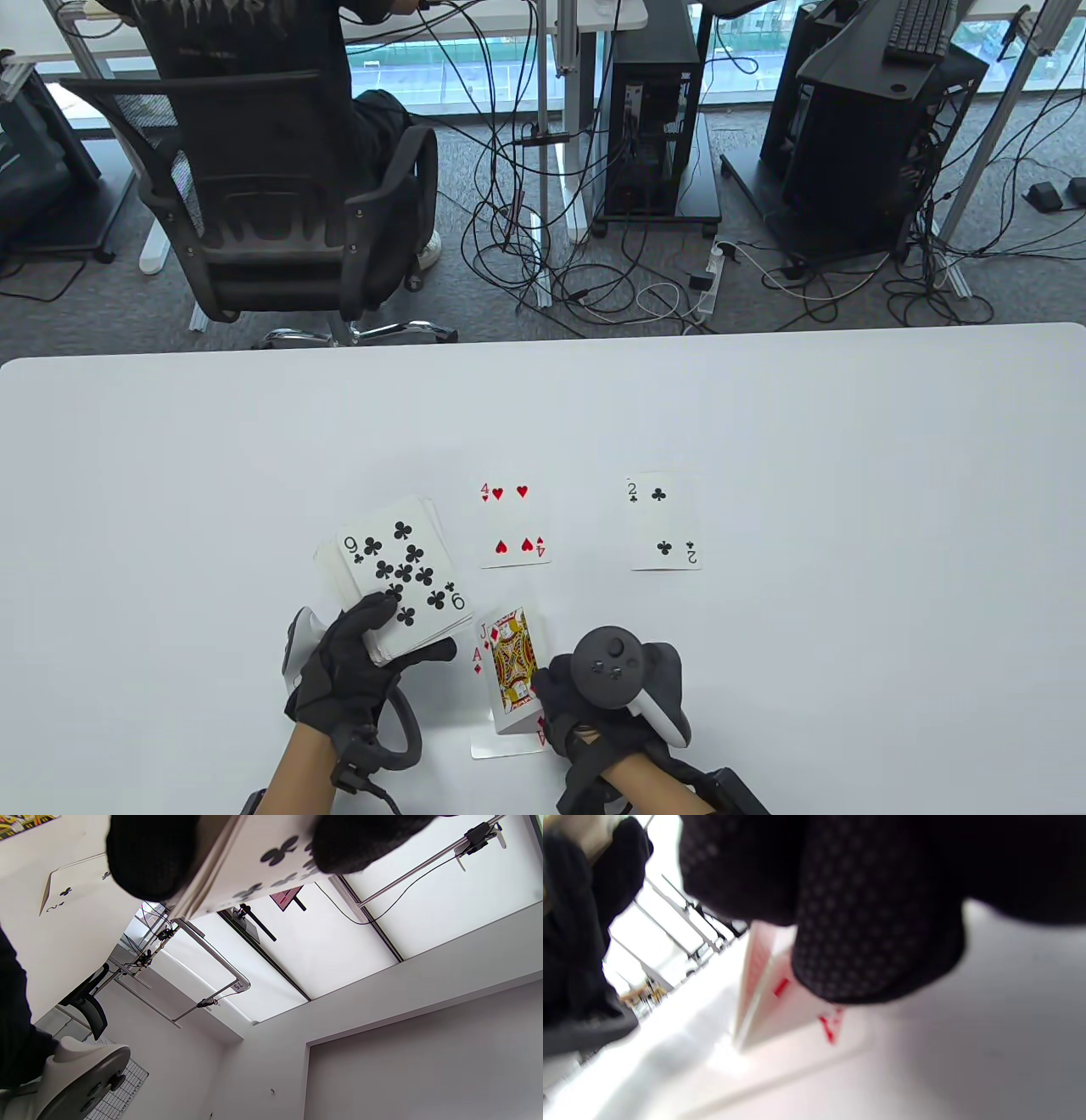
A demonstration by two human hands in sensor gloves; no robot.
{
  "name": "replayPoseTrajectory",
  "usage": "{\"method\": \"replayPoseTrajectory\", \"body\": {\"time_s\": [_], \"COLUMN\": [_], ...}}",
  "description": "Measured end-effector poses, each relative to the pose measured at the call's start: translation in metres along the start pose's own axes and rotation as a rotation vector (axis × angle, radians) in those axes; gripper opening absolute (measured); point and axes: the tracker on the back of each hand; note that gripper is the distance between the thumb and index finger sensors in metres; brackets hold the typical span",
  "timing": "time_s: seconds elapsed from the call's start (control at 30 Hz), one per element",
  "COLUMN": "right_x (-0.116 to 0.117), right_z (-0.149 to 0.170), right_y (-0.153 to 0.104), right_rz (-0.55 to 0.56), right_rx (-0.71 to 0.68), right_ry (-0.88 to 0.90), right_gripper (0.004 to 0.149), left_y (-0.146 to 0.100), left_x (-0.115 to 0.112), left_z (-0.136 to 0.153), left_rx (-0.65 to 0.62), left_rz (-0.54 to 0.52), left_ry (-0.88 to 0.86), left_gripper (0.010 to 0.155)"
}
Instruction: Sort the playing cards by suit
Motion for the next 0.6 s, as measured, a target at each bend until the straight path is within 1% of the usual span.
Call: {"method": "replayPoseTrajectory", "body": {"time_s": [0.1,0.2,0.3,0.4,0.6], "right_x": [0.012,0.022,0.027,0.033,0.047], "right_z": [-0.008,-0.012,-0.017,-0.023,-0.033], "right_y": [-0.001,0.0,0.002,0.004,0.006], "right_rz": [-0.081,-0.146,-0.156,-0.199,-0.221], "right_rx": [0.007,0.033,0.033,0.066,0.062], "right_ry": [-0.198,-0.314,-0.398,-0.512,-0.717], "right_gripper": [0.042,0.043,0.042,0.043,0.044], "left_y": [0.0,0.0,0.0,0.0,0.0], "left_x": [-0.001,-0.002,-0.002,-0.002,-0.003], "left_z": [0.0,0.0,0.0,0.001,0.001], "left_rx": [0.006,0.011,0.011,0.013,0.018], "left_rz": [-0.001,-0.001,-0.001,0.0,-0.002], "left_ry": [-0.002,-0.001,-0.003,-0.002,-0.004], "left_gripper": [0.063,0.063,0.063,0.063,0.063]}}
Point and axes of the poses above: the tracker on the back of each hand, its own z axis roughly to the little-finger side, its own y axis roughly from the wrist to the fingertips, x = y × z, and after that the axes turned 11 degrees about y, right-handed
